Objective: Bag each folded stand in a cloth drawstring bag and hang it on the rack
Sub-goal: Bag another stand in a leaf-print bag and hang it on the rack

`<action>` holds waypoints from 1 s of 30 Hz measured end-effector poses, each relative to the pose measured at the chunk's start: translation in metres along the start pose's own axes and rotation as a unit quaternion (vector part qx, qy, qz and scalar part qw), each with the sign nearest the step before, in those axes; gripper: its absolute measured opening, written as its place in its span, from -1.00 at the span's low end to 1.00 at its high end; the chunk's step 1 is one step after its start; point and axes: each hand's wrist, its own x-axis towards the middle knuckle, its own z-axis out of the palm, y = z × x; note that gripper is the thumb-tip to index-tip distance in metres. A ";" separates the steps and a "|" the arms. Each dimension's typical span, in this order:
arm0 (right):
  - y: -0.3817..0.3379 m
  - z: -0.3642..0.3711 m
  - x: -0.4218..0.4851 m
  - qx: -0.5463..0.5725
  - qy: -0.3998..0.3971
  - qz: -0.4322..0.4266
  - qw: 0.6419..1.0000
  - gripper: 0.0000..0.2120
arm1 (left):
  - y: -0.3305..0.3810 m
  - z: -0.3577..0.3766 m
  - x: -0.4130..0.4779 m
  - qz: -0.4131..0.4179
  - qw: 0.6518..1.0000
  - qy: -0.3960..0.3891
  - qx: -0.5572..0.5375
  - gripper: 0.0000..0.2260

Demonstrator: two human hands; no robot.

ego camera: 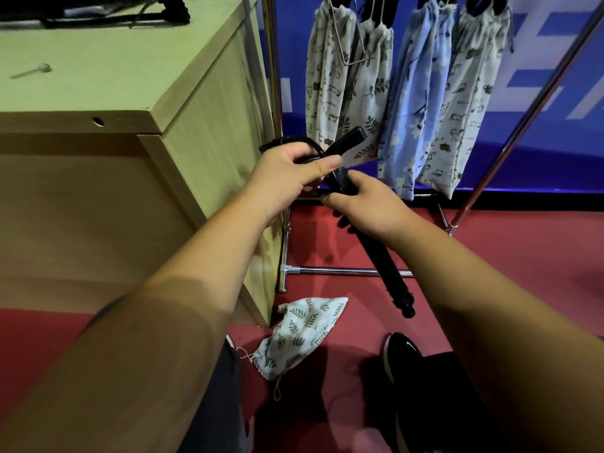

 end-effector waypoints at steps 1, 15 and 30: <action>0.000 -0.001 0.000 -0.004 0.004 0.001 1.000 -0.85 | 0.001 0.001 -0.001 -0.006 1.000 0.003 -0.007 -0.83; 0.055 0.023 -0.009 -0.213 -0.051 0.114 0.969 -0.80 | -0.077 0.021 -0.027 -0.190 0.963 -0.066 0.177 -0.75; 0.205 0.112 -0.024 -0.204 -0.111 0.323 0.918 -0.80 | -0.275 0.034 -0.073 -0.383 0.832 -0.237 0.324 -0.50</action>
